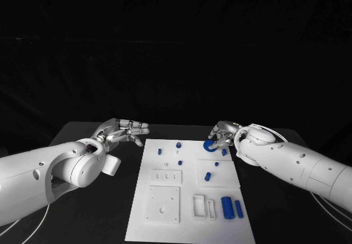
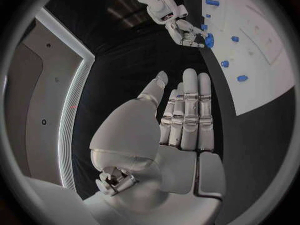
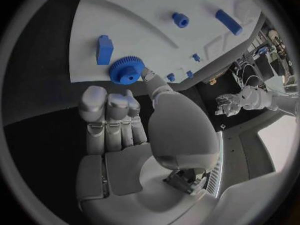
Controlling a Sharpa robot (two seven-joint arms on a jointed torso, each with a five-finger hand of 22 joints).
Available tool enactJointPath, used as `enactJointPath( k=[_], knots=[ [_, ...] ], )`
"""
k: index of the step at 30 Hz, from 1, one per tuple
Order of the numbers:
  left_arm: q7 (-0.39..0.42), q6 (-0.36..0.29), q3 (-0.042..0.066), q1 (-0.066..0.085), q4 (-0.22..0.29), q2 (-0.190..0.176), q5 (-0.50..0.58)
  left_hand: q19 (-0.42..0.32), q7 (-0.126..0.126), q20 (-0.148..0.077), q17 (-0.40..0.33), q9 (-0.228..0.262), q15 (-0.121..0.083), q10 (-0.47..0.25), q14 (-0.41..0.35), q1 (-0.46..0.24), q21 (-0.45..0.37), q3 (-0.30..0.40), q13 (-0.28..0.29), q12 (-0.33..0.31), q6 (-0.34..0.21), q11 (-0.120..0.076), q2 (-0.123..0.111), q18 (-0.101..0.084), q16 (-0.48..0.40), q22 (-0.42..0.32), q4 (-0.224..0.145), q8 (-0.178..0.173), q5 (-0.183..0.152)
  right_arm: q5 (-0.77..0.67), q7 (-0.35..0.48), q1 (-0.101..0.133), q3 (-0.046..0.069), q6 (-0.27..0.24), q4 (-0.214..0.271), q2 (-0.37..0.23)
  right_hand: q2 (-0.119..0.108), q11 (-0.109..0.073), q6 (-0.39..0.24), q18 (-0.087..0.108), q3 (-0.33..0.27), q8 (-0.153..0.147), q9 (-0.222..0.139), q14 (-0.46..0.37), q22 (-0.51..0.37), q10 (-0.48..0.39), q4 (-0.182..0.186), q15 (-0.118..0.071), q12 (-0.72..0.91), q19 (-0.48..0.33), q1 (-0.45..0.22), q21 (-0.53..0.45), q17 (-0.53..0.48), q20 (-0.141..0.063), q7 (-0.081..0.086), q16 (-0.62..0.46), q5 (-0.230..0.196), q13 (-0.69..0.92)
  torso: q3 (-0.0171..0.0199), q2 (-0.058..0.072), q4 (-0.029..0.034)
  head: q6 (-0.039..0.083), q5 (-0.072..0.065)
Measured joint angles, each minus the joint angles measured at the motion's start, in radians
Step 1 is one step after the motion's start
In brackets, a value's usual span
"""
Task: Assemble the parts on the task board
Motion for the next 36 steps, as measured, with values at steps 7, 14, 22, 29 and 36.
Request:
enactJointPath(
  k=[7, 14, 22, 29, 36],
  knots=[
    [0.000, 0.001, 0.000, 0.000, 0.000, 0.000, 0.000, 0.000, 0.000, 0.000, 0.000, 0.000, 0.000, 0.000, 0.000, 0.000, 0.006, 0.000, 0.000, 0.000, 0.000, 0.000, 0.000, 0.000, 0.000, 0.000, 0.000, 0.000, 0.000, 0.004, 0.004, -0.002, 0.000, 0.002, -0.015, 0.005, 0.000, 0.000, 0.000, 0.000, 0.006, 0.000, 0.000, 0.000, 0.000, 0.000, -0.006, 0.000, 0.006, 0.000, 0.000, 0.005, 0.004, 0.000, 0.000, 0.000, 0.000, 0.006, 0.0000, 0.000, 0.0001, -0.005, 0.001],
    [0.000, 0.001, 0.000, 0.000, 0.000, 0.000, -0.001, 0.000, 0.004, 0.000, 0.000, 0.000, 0.000, 0.000, 0.000, 0.000, 0.006, 0.000, 0.000, 0.000, -0.018, 0.000, 0.000, 0.000, 0.000, 0.000, 0.000, 0.000, 0.000, 0.007, 0.006, -0.004, 0.000, 0.003, -0.028, 0.011, 0.000, 0.000, 0.000, 0.000, 0.007, 0.000, 0.000, 0.000, 0.000, 0.000, -0.007, 0.000, 0.006, 0.000, 0.000, 0.005, 0.007, 0.000, 0.000, 0.000, 0.000, 0.007, 0.0006, 0.001, -0.0007, -0.007, 0.003],
    [0.000, 0.001, 0.000, 0.000, 0.001, -0.001, -0.002, 0.000, 0.004, 0.000, 0.000, 0.000, 0.000, 0.000, 0.000, 0.000, 0.006, 0.000, 0.000, 0.000, -0.021, 0.000, 0.000, 0.000, 0.000, 0.000, 0.000, 0.000, 0.000, 0.009, 0.007, -0.006, 0.000, 0.005, -0.049, 0.020, 0.000, 0.000, 0.001, 0.000, 0.011, 0.000, 0.000, 0.003, 0.000, 0.000, -0.011, 0.003, 0.006, 0.000, 0.000, 0.005, 0.009, 0.000, -0.001, 0.000, 0.000, 0.007, 0.0011, 0.000, 0.0003, -0.010, 0.005],
    [-0.001, 0.001, 0.000, 0.000, 0.002, -0.002, -0.003, 0.000, 0.004, 0.000, 0.000, 0.000, 0.000, 0.000, 0.000, 0.000, 0.006, 0.000, 0.000, 0.000, -0.021, 0.000, 0.000, 0.000, 0.000, 0.000, 0.000, 0.000, 0.000, 0.012, 0.012, -0.009, 0.002, 0.006, -0.065, 0.029, 0.005, 0.000, 0.003, 0.000, 0.014, 0.000, 0.000, 0.004, 0.000, 0.000, -0.014, 0.003, 0.008, 0.000, -0.005, 0.009, 0.011, 0.000, -0.003, -0.002, 0.000, 0.009, 0.0012, 0.000, 0.0001, -0.011, 0.008],
    [-0.001, 0.001, 0.000, 0.000, 0.002, -0.003, -0.003, 0.000, 0.004, 0.000, 0.000, 0.000, 0.000, 0.000, 0.000, 0.000, 0.006, 0.000, 0.000, 0.000, -0.021, 0.000, 0.000, 0.000, 0.000, 0.000, 0.000, 0.000, 0.000, 0.018, 0.020, -0.010, 0.004, 0.007, -0.078, 0.037, 0.010, -0.002, 0.026, 0.000, 0.032, -0.003, -0.001, 0.007, 0.000, 0.009, -0.013, 0.000, 0.012, 0.000, -0.011, 0.013, 0.015, 0.000, -0.006, -0.004, 0.024, 0.010, 0.0015, 0.000, 0.0000, -0.014, 0.007]
  ],
)
